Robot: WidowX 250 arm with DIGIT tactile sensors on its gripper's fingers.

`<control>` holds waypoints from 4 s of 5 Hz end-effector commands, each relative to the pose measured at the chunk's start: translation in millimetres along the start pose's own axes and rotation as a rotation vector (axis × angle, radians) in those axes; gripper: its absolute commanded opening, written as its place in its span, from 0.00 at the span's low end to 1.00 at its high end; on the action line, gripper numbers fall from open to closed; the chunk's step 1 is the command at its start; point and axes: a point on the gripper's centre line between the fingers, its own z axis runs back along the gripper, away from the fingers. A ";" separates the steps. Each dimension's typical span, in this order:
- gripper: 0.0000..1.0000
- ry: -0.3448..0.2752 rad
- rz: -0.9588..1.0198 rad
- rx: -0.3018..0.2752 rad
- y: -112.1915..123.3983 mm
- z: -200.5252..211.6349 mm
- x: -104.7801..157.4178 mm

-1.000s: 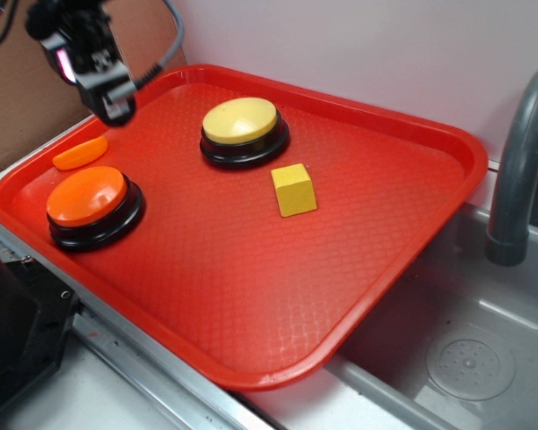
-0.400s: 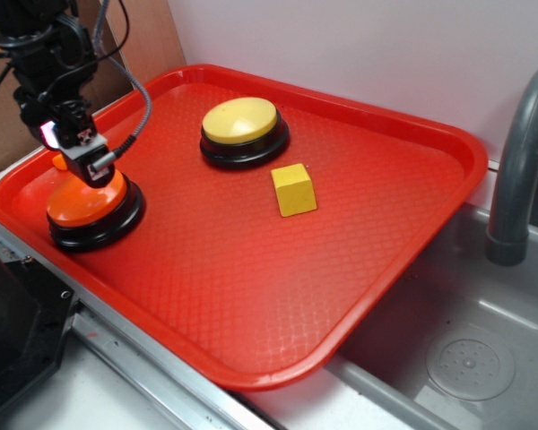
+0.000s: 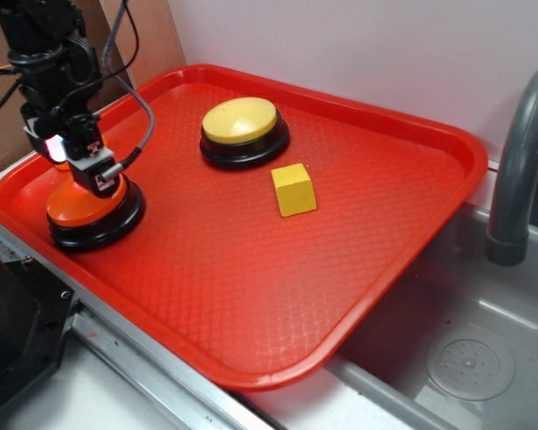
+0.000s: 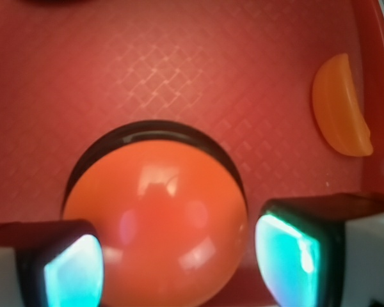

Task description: Push the orange button.

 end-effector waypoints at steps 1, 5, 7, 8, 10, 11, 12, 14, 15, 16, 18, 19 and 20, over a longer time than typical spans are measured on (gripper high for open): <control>1.00 -0.022 0.058 0.008 6.9 2.4 3.1; 1.00 -0.100 0.067 0.014 8.8 31.7 7.1; 1.00 -0.068 0.087 -0.035 10.2 -19.9 2.3; 1.00 -0.062 0.089 -0.041 9.7 -18.9 3.3; 1.00 -0.047 0.063 -0.036 12.8 42.2 9.6; 1.00 -0.065 0.086 0.004 18.2 62.6 9.0; 1.00 -0.083 0.098 0.002 21.5 69.3 6.9; 1.00 -0.086 0.075 0.000 19.9 76.9 3.9; 1.00 -0.084 0.064 -0.013 20.4 82.7 3.6; 1.00 -0.087 0.036 -0.012 16.1 90.3 3.9; 1.00 -0.057 0.028 -0.042 6.7 104.1 -3.2; 1.00 -0.055 0.032 -0.052 6.1 109.9 -5.1; 1.00 -0.049 0.004 -0.045 2.2 117.7 -7.4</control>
